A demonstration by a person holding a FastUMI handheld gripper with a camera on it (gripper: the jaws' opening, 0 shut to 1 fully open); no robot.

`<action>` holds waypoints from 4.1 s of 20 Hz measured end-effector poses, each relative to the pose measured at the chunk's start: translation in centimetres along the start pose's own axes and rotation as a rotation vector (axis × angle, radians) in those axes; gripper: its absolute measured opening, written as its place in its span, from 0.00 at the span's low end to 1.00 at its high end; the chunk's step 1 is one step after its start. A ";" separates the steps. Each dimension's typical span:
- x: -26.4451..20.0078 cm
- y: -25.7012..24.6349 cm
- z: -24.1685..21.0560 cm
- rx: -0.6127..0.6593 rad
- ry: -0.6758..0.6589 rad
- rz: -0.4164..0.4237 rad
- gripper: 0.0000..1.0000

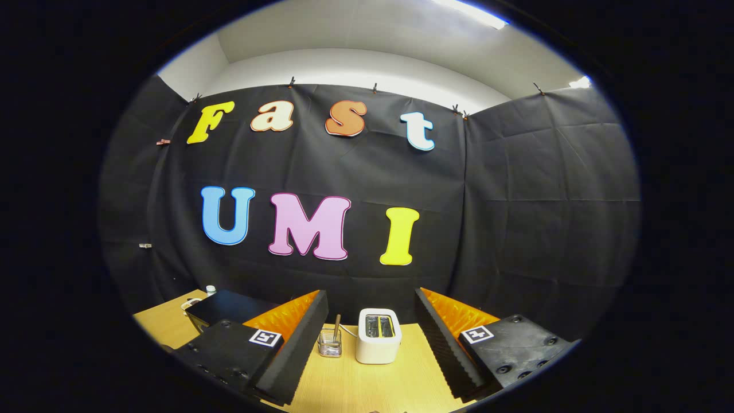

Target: Open the toaster oven, put the food inside, and close the toaster oven door.

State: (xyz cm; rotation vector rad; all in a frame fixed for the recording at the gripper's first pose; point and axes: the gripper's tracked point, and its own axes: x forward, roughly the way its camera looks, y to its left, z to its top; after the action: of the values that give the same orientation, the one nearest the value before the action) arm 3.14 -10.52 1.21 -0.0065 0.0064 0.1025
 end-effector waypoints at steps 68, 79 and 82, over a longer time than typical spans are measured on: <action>0.5 -2.2 -1.4 -0.013 0.022 -0.045 0.98; 0.6 -2.1 -1.6 -0.014 0.024 -0.049 0.98; 0.6 -2.1 -1.7 -0.021 0.024 -0.048 0.98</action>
State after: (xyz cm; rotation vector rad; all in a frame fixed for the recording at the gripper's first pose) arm 3.92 -12.54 -0.44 -0.0287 0.0290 0.0548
